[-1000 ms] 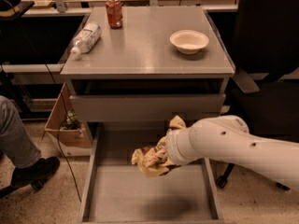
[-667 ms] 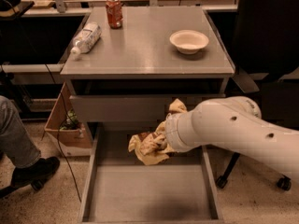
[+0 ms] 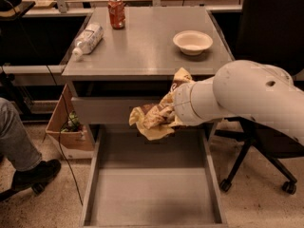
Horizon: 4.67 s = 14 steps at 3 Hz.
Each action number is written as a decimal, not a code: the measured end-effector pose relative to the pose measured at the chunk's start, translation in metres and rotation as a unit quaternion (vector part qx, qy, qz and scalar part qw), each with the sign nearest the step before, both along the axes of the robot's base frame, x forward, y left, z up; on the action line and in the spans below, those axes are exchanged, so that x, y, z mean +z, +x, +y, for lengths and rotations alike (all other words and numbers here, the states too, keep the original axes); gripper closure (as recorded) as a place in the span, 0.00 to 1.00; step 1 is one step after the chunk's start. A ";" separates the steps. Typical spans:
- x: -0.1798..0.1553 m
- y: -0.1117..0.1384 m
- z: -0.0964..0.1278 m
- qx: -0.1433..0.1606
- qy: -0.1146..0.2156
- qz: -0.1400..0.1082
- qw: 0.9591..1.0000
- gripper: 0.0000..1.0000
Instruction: Pick brown chip bag from middle drawer and place on counter
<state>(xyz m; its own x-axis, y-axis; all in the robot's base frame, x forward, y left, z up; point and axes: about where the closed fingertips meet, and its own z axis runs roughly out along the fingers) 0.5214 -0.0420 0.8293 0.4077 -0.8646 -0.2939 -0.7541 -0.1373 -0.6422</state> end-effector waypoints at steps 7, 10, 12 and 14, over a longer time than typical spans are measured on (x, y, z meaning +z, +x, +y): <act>0.077 0.243 0.088 0.080 0.095 -0.118 0.985 0.86; 0.048 0.272 0.121 0.090 0.121 -0.097 0.984 0.22; 0.060 0.262 0.129 0.105 0.134 -0.083 0.982 0.00; 0.087 0.238 0.110 0.105 0.158 -0.088 0.978 0.00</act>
Offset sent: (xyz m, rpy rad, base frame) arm 0.0455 -0.0029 0.0741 0.0880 -0.1894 -0.0053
